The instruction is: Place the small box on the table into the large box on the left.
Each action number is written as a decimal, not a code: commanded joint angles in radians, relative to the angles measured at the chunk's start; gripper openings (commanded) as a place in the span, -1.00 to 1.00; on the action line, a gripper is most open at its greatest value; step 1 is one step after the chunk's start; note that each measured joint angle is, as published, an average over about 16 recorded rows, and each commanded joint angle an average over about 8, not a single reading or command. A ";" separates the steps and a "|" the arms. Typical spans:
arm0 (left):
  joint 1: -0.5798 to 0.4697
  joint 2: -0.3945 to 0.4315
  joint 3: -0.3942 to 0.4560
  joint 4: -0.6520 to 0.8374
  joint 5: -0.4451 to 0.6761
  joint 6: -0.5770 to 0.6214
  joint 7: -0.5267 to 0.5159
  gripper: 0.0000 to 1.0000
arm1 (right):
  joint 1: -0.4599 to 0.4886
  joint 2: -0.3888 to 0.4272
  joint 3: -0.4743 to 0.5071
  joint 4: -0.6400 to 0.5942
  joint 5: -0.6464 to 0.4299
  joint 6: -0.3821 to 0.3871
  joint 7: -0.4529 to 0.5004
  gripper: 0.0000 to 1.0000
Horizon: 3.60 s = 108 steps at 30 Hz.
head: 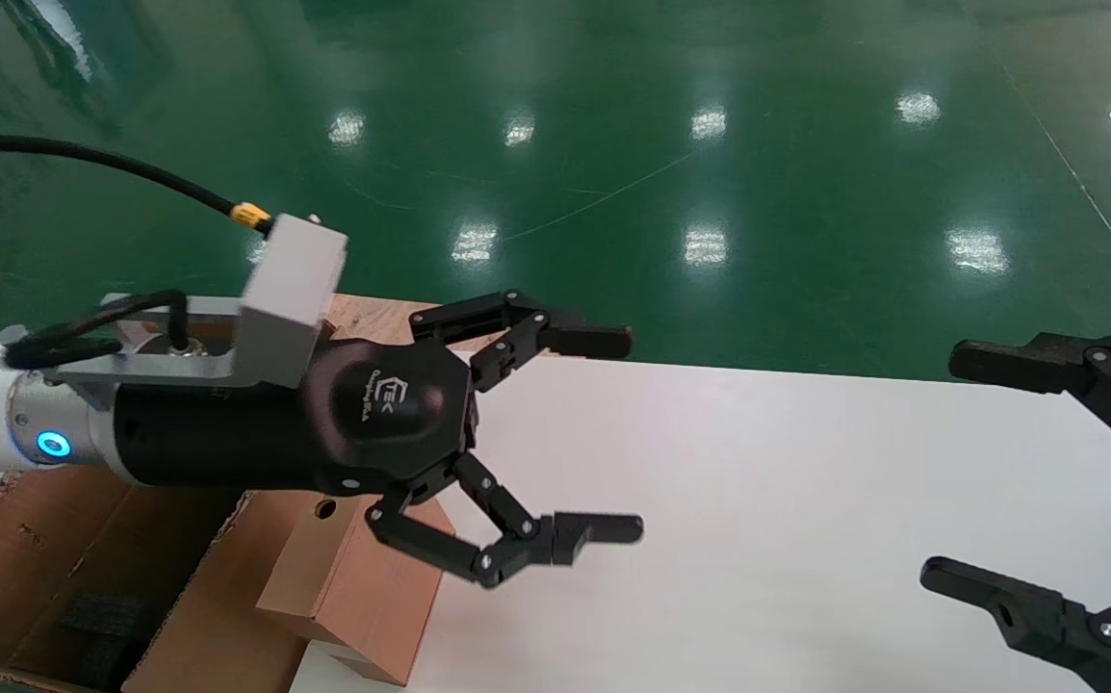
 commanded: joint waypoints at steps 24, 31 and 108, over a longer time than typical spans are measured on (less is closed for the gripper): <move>-0.070 -0.104 0.052 -0.049 0.355 -0.253 -0.206 1.00 | 0.000 0.000 0.000 0.000 0.000 0.000 0.000 -1.00; -0.081 -0.112 0.080 -0.029 0.424 -0.237 -0.200 1.00 | 0.000 0.000 0.000 0.000 0.000 0.000 0.000 -1.00; -0.726 0.018 0.704 -0.044 0.888 0.160 -1.189 1.00 | 0.000 0.000 -0.001 -0.001 0.001 0.001 -0.001 -1.00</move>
